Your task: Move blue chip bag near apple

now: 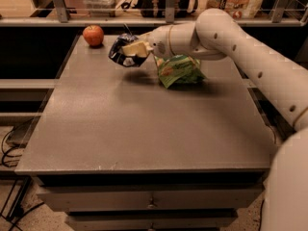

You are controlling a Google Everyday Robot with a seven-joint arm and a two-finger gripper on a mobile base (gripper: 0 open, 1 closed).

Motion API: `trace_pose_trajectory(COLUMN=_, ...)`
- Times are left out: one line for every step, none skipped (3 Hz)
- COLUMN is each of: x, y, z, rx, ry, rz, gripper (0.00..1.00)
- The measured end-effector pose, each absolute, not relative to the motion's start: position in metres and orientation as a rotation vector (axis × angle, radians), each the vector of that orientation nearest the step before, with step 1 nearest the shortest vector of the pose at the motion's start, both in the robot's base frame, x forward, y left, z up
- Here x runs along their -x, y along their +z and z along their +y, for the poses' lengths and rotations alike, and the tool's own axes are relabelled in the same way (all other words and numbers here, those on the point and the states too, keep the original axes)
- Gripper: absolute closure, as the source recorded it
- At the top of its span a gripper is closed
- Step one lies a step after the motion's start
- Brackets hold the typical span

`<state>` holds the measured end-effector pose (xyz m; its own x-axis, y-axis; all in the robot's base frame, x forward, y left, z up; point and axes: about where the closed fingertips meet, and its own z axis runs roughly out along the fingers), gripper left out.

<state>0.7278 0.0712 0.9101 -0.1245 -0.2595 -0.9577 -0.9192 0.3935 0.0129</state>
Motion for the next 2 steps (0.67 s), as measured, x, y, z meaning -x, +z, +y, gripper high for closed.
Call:
trace_pose_trajectory(x=-0.7444, y=0.9373, z=0.0628, rx=1.036, ry=0.772, rz=1.591, gripper=1.0)
trace_pose_trajectory(x=-0.7441, y=0.9372, z=0.0635, rx=1.037, ry=0.774, rz=1.591, gripper=1.0)
